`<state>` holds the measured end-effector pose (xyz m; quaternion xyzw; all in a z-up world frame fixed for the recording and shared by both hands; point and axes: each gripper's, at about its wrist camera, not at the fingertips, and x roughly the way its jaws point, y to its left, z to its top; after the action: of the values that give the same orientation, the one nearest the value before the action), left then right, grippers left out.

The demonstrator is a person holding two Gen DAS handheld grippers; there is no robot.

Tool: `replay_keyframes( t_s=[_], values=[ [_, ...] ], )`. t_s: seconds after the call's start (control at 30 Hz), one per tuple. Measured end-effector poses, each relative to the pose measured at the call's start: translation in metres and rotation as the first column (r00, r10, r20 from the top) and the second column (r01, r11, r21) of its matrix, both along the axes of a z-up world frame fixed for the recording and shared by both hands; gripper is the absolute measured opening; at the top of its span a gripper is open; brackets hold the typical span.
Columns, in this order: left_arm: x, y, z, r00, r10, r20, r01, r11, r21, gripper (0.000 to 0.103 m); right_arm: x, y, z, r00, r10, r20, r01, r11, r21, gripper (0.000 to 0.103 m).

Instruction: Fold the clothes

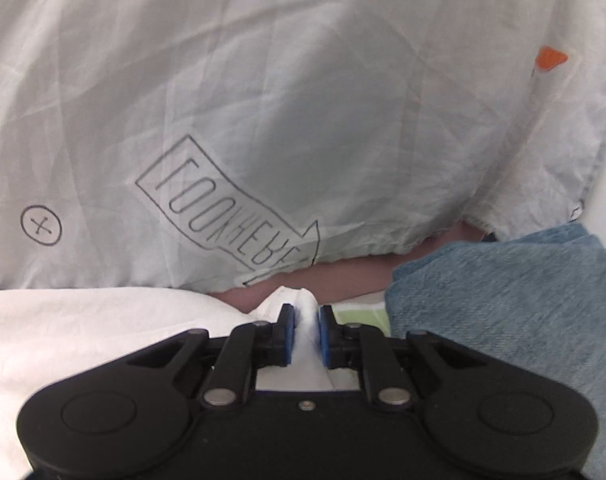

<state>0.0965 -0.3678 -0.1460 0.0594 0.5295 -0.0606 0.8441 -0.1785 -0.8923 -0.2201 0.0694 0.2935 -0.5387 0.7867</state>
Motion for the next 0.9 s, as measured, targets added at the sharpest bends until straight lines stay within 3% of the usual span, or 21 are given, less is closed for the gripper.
replay_keyframes(
  t_s=[0.1,0.2,0.27,0.37,0.43,0.5,0.57,0.63,0.7,0.8,0.9],
  values=[
    [0.000,0.000,0.000,1.000,0.002,0.003,-0.002,1.000,-0.001,0.103,-0.004,0.007,0.005,1.000,-0.014,-0.002,0.014,0.998,-0.065,0.015],
    [-0.001,-0.001,0.000,1.000,0.006,0.002,-0.006,1.000,-0.001,0.103,0.003,-0.012,-0.011,0.995,-0.075,-0.058,0.075,0.997,0.006,0.016],
    [0.000,-0.001,0.000,1.000,0.016,0.004,-0.016,1.000,-0.001,0.103,-0.005,-0.017,-0.014,0.992,-0.118,-0.049,0.121,0.990,0.068,0.019],
    [0.000,-0.002,0.000,0.999,0.041,0.011,-0.041,0.999,-0.002,0.103,-0.010,-0.017,-0.013,0.996,-0.078,-0.032,0.081,0.993,0.087,0.030],
    [-0.001,-0.002,0.000,0.997,0.074,0.026,-0.074,0.997,-0.005,0.103,-0.011,-0.007,-0.007,0.999,-0.027,-0.025,0.029,0.997,0.074,0.061],
    [-0.002,-0.002,-0.001,0.994,0.100,0.041,-0.100,0.995,-0.008,0.103,-0.014,0.006,0.001,1.000,0.018,-0.006,-0.018,0.998,0.054,0.079],
    [-0.001,-0.001,0.000,0.996,0.081,0.036,-0.080,0.997,-0.009,0.103,-0.021,0.031,0.016,0.997,0.067,0.032,-0.068,0.997,0.031,0.086],
    [-0.001,0.003,0.005,0.999,0.041,0.022,-0.041,0.999,-0.032,0.103,-0.036,0.062,0.032,0.989,0.110,0.096,-0.114,0.993,0.035,0.103],
    [-0.003,0.011,0.013,1.000,-0.003,0.012,0.004,0.997,-0.076,0.101,-0.054,0.092,0.047,0.975,0.145,0.169,-0.155,0.987,0.051,0.103],
    [-0.016,0.030,0.039,0.997,-0.017,0.073,0.027,0.990,-0.135,0.101,-0.088,0.131,0.063,0.953,0.143,0.266,-0.185,0.973,0.140,0.103],
    [-0.041,0.050,0.068,0.985,-0.057,0.161,0.083,0.985,-0.154,0.101,-0.137,0.170,0.073,0.887,0.053,0.459,-0.206,0.935,0.290,0.103]
  ],
)
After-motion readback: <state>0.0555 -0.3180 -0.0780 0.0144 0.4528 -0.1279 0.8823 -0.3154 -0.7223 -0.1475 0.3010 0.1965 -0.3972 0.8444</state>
